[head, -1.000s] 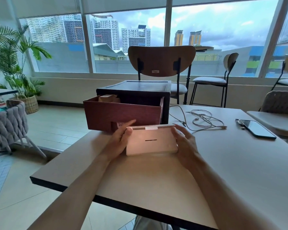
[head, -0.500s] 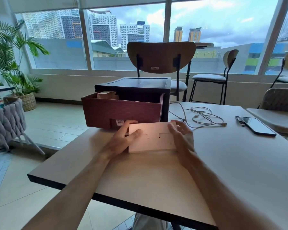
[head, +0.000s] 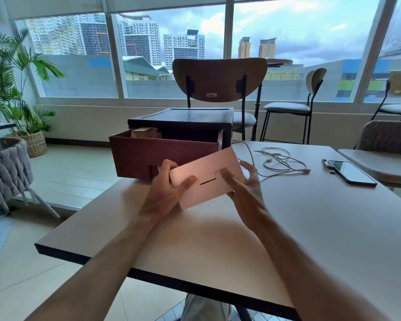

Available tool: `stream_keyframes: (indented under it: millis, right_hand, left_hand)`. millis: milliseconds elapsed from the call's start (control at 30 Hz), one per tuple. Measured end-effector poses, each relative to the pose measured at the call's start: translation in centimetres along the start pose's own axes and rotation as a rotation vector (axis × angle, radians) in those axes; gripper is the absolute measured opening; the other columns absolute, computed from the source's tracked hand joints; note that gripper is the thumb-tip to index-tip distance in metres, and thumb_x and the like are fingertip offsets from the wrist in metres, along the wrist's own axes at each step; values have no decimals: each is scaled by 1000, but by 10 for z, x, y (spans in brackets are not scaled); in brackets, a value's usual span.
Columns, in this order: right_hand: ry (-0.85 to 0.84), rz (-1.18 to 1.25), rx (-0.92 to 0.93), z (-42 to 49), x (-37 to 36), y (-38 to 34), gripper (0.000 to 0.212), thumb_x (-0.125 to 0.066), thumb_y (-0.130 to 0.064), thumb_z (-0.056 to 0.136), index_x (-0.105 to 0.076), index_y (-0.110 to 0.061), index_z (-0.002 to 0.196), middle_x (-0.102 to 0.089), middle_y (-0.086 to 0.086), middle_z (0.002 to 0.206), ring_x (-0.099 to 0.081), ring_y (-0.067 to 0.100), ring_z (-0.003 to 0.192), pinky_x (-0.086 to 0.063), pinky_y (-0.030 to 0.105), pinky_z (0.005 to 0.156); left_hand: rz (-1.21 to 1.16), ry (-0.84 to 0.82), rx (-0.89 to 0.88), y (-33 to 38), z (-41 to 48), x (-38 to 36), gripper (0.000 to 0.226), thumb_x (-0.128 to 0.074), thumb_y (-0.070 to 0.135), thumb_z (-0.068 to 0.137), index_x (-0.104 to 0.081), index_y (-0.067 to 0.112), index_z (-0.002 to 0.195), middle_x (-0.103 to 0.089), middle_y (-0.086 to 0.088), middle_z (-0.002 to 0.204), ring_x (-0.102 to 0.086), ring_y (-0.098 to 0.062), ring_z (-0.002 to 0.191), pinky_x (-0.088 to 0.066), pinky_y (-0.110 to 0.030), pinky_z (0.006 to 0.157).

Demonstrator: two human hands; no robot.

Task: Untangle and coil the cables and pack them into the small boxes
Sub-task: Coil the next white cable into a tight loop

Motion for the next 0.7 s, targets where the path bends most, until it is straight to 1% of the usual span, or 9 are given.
stream_keyframes:
  millis: [33, 100, 167, 200, 300, 400, 533, 600, 700]
  right_hand:
    - [8, -29, 7, 0, 0, 1, 65, -78, -17, 83, -38, -20, 134, -59, 24, 122, -65, 36, 108, -55, 53, 93]
    - [33, -89, 40, 0, -2, 1, 66, -85, -26, 76, -43, -23, 127, -60, 24, 119, -67, 37, 105, -55, 55, 90]
    - [66, -161, 78, -1, -4, 0, 67, -88, -36, 68, -48, -25, 120, -66, 21, 112, -69, 35, 98, -57, 55, 85]
    - [76, -210, 100, -1, -5, 0, 66, -88, -38, 68, -49, -25, 119, -67, 19, 109, -69, 34, 95, -58, 54, 82]
    - [109, -274, 152, -2, -6, -3, 56, -83, -34, 77, -49, -22, 119, -69, 18, 101, -69, 34, 90, -61, 48, 76]
    - [115, -262, 171, -4, -7, -6, 51, -80, -29, 81, -49, -18, 121, -70, 18, 96, -70, 34, 88, -62, 47, 72]
    - [114, -295, 179, -7, -9, -8, 53, -77, -31, 84, -48, -17, 125, -68, 11, 94, -71, 25, 85, -62, 40, 64]
    - [119, -282, 174, -9, -10, -9, 52, -77, -31, 84, -48, -17, 125, -68, 12, 96, -70, 22, 83, -61, 35, 62]
    - [112, -276, 163, -11, -13, -10, 48, -74, -31, 86, -48, -19, 125, -67, 12, 101, -70, 20, 84, -62, 40, 62]
  left_hand:
    - [42, -2, 1, -1, 0, 0, 50, -72, 60, 78, -46, 26, 104, -61, 5, 94, -62, -2, 76, -55, -24, 58]
    - [115, 14, -1, 0, -1, 2, 53, -70, 69, 74, -45, 31, 102, -62, 9, 92, -64, -6, 75, -57, -31, 58]
    - [181, 38, -26, 3, -1, 2, 51, -68, 70, 73, -48, 32, 100, -63, 11, 90, -63, -6, 74, -56, -32, 58]
    - [201, 48, -46, 5, -1, 2, 50, -68, 70, 74, -50, 32, 101, -63, 12, 90, -63, -5, 74, -55, -32, 58]
    - [237, 84, -112, 11, -2, 1, 45, -70, 64, 78, -55, 31, 103, -64, 13, 89, -61, -2, 76, -54, -31, 64]
    - [236, 78, -137, 12, -1, -1, 40, -70, 59, 81, -57, 31, 107, -63, 15, 90, -60, -2, 79, -53, -32, 68]
    - [174, 20, -211, 10, 0, -5, 43, -68, 49, 85, -58, 31, 122, -61, 14, 113, -59, -5, 103, -51, -36, 89]
    - [169, -23, -250, 11, -1, -6, 46, -65, 45, 88, -56, 29, 131, -57, 13, 121, -56, -6, 110, -49, -35, 94]
    - [171, -101, -312, 13, -4, -7, 51, -56, 44, 95, -49, 26, 142, -55, 11, 130, -54, -7, 116, -46, -31, 97]
Point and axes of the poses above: each hand's wrist, its own z-axis towards the middle knuckle, its own x-axis out of the back of the hand, y = z × x, the point moved 1 cm from there along z, towards the middle knuckle
